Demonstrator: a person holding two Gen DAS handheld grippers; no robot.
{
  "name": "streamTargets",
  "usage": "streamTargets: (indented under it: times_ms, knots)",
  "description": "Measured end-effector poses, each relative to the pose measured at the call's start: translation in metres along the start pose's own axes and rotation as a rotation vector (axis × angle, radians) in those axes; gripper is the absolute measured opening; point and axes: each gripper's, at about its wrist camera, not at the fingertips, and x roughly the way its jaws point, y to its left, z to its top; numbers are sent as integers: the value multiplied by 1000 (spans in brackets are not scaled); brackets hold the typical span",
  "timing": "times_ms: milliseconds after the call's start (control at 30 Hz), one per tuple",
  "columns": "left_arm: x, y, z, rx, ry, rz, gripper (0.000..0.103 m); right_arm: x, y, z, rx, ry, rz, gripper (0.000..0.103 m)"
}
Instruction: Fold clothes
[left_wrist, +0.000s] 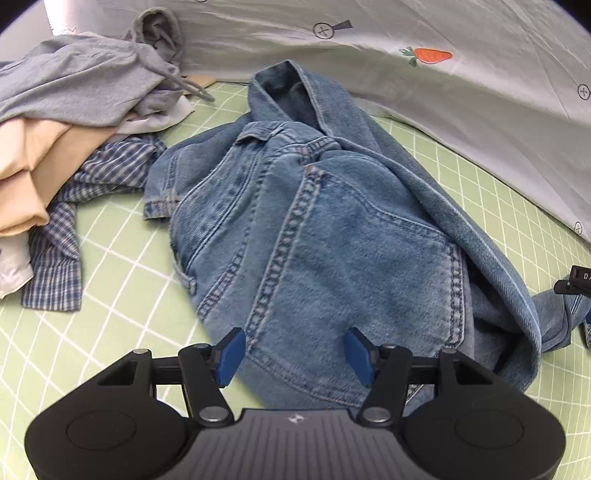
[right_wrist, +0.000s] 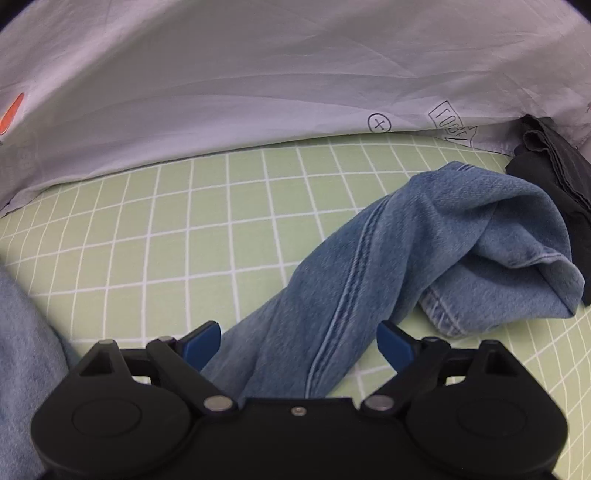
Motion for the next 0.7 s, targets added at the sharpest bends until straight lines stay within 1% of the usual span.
streamTargets:
  times_ms: [100, 167, 200, 233, 300, 333, 367, 433, 467, 500, 533, 600, 667, 700]
  knots:
    - [-5, 23, -7, -68, 18, 17, 61, -18, 30, -17, -35, -19, 62, 92]
    - [-4, 37, -8, -111, 33, 31, 60, -24, 54, -20, -78, -35, 125, 91]
    - [-3, 44, -7, -131, 39, 27, 60, -27, 67, -20, -102, -44, 155, 86]
    - [-2, 50, -5, -150, 38, 19, 60, -30, 80, -20, -125, -52, 185, 83]
    - [0, 60, 1, -176, 32, 7, 60, -33, 102, -17, -159, -64, 249, 72]
    - [2, 64, 5, -183, 30, 6, 60, -34, 113, -14, -171, -68, 282, 69]
    - [5, 67, 9, -187, 29, 5, 59, -33, 123, -12, -180, -70, 317, 63]
    - [13, 72, 18, -187, 31, 0, 59, -36, 147, -6, -201, -69, 371, 57]
    - [18, 73, 23, -186, 34, -5, 58, -37, 160, -3, -213, -69, 398, 51]
    - [23, 75, 28, -184, 37, -11, 56, -37, 171, 0, -229, -74, 420, 49]
    - [27, 76, 32, -184, 41, -17, 52, -36, 183, 4, -246, -79, 443, 47]
    - [36, 77, 39, -192, 48, -33, 50, -35, 207, 10, -280, -89, 484, 47]
    - [42, 80, 44, -218, 53, -55, 50, -30, 231, 15, -337, -104, 470, 47]
    - [46, 83, 46, -248, 54, -70, 50, -27, 244, 17, -365, -111, 463, 47]
